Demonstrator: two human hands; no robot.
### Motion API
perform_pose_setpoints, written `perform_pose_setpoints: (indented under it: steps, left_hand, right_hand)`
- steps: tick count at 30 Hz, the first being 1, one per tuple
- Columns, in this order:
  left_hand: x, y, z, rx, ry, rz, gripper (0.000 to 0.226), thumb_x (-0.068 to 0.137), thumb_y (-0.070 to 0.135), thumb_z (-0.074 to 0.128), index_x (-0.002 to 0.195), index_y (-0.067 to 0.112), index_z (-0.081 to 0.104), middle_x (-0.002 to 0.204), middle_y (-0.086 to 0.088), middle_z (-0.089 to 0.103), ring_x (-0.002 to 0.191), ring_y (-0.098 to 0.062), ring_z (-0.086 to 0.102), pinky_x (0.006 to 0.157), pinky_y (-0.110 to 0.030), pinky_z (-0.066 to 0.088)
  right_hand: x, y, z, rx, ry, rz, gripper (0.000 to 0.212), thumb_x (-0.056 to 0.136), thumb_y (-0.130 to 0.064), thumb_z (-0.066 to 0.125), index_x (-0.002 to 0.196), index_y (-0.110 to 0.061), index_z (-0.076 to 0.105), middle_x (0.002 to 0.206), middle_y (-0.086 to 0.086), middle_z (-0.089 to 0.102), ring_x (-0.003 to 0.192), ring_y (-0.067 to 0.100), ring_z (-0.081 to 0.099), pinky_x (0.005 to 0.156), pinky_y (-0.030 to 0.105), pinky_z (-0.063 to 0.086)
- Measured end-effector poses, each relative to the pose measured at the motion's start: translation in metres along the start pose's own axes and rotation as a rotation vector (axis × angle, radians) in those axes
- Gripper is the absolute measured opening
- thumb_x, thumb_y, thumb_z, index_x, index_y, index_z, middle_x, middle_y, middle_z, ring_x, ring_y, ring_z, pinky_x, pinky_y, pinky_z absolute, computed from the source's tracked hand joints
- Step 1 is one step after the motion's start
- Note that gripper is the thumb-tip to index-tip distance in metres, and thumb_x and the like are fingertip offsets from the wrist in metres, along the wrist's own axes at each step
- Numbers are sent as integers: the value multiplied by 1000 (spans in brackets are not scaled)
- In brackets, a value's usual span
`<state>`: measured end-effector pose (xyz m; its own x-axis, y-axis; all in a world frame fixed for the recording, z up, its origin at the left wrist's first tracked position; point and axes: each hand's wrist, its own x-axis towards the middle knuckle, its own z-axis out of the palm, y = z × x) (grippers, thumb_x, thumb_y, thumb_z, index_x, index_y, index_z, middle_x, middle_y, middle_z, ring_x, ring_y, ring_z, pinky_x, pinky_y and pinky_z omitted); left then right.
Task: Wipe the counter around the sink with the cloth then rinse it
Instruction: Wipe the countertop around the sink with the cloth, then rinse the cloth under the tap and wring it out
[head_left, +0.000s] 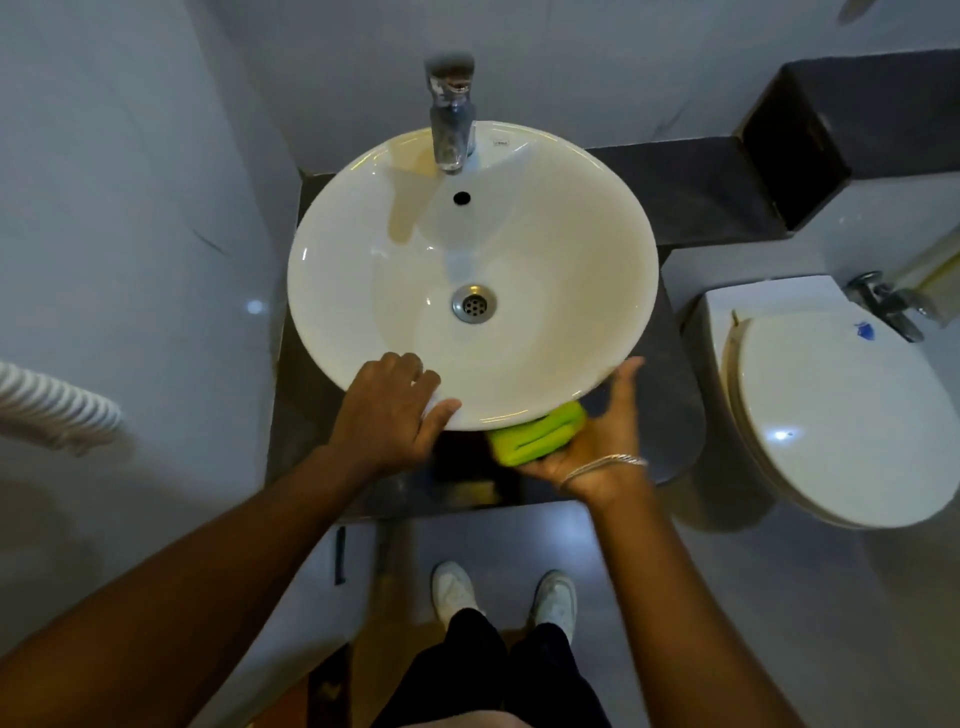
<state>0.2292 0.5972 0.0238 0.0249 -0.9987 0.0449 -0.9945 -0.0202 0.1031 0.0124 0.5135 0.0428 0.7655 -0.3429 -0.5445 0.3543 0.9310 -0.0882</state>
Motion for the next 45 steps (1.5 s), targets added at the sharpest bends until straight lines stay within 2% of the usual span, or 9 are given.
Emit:
perform_pose_setpoints:
  steps: [5,10,15,23,29,32,36,40,45]
  left_hand:
    - [2,-2,5,39,11,-14,58,95,52,24,91,13,66,86,-8,64,76,-26,54,65,-34,36]
    - [2,-3,7,19,39,5,57,95,53,25,91,14,67,86,-7,64,77,-25,53,65,-35,37]
    - [3,0,5,30,40,-5,51,94,52,30,89,16,65,84,-7,61,79,-28,52,66,-38,36]
    - [0,-4,-12,-325,-174,-130,75,80,57,7,109,19,64,110,-7,64,104,-30,54,91,-42,40]
    - [-5,4,-51,-1451,-95,-457,35,83,44,50,100,17,66,100,-8,69,98,-26,62,91,-38,48]
    - [3,10,-69,-2063,-161,-615,70,79,62,52,127,12,55,123,-23,60,112,-38,55,100,-52,40]
    - [36,41,-74,-2386,-163,-552,82,72,60,63,136,10,51,137,-19,55,122,-37,54,100,-55,45]
    - [91,44,-65,-2366,78,-809,44,86,25,55,127,11,61,114,-15,71,97,-30,71,74,-42,60]
    - [145,23,-44,-2254,152,-912,32,93,13,45,116,16,67,105,-15,74,90,-35,72,70,-54,59]
  right_hand:
    - [-15,-79,-8,-264,242,-395,104,53,-94,36,125,-24,63,130,8,63,118,32,60,101,55,42]
    - [8,-44,10,-279,377,-432,108,44,-99,39,117,-23,63,83,-2,76,74,17,71,68,32,56]
    - [23,64,21,12,191,-182,107,51,-96,38,126,-24,62,124,14,66,119,39,54,98,62,40]
    - [22,113,41,-30,161,-3,88,69,-76,54,132,-14,57,135,22,56,128,41,49,108,59,33]
    - [-26,93,53,-232,85,-104,63,55,-15,83,115,-1,68,115,25,68,103,42,66,85,49,56]
    - [-19,52,76,-180,27,-196,68,38,-12,87,105,-7,74,118,24,67,99,44,67,91,56,51]
    - [18,7,109,-253,146,-260,54,72,-13,57,125,-6,61,121,23,65,100,39,65,88,48,51]
    - [54,-32,135,-667,305,-165,36,84,-25,57,116,-9,59,106,19,67,94,35,66,79,48,55]
    - [82,-102,156,-1751,437,-398,70,71,-46,73,126,-14,43,124,13,58,110,31,60,93,42,50]
